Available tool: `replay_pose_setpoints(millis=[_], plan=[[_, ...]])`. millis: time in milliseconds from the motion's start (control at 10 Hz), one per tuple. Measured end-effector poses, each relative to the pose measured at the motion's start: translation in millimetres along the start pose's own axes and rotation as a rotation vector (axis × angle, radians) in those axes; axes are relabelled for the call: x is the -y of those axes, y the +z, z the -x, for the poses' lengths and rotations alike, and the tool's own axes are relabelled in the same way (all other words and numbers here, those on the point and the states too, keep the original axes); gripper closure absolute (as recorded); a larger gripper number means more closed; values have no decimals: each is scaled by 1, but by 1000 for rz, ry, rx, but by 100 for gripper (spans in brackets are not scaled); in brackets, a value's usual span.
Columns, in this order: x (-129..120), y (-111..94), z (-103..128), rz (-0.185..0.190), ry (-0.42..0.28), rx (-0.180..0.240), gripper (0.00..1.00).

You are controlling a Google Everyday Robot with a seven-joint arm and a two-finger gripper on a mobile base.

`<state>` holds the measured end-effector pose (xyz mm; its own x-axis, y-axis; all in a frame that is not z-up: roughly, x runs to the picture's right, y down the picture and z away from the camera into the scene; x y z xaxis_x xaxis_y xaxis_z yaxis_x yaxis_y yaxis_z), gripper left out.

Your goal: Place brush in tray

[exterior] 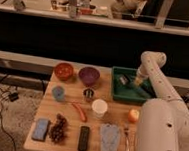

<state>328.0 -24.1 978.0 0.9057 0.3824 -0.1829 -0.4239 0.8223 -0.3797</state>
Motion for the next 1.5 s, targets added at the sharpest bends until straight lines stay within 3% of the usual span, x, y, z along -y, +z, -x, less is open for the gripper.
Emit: replay_pose_setpoints(millis=[1500], plan=[[0,0,-1,-1,2,-1,98]])
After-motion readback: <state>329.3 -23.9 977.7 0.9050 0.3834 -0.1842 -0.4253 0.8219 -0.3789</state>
